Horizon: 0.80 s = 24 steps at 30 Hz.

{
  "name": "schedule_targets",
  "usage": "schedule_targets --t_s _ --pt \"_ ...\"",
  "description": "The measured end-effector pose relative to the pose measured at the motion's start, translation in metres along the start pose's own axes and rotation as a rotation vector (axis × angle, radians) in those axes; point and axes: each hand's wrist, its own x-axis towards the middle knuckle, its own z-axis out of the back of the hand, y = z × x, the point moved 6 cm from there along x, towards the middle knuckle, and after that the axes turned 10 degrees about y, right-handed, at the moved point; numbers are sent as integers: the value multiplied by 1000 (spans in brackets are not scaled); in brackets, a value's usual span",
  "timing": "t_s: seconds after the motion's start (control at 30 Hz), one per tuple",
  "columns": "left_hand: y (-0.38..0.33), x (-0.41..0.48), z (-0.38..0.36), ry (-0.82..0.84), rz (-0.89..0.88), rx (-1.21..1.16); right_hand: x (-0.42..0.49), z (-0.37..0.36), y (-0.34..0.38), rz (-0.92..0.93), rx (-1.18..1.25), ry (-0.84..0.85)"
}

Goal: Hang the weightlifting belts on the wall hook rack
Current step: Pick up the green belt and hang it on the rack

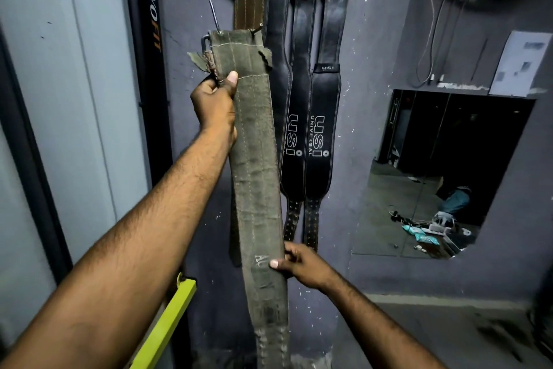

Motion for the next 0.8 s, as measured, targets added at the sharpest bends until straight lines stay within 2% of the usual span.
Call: schedule_targets --t_s 0.1,0.17,0.23,0.37,0.47,0.57,0.67,0.73,0.8 --pt "-2 -4 -1 40 67 -58 -3 -6 -8 -92 -87 84" --pt "-2 -6 -3 77 119 -83 -1 3 13 -82 -51 41" --pt "-5 -10 -7 109 163 -96 4 24 62 27 33 -63" --pt "-10 -23 -27 196 226 -71 13 80 189 371 217 -293" --pt "-16 -34 -47 292 264 -54 6 109 260 574 470 -373" --pt "-25 -41 -53 365 235 -32 -2 117 286 645 613 -381" --pt "-16 -51 -39 515 195 122 -3 118 278 634 723 -385" --pt "6 -66 -24 639 197 301 -3 118 271 636 748 -422" --pt "28 -80 -11 665 141 532 -1 115 267 653 785 -447"
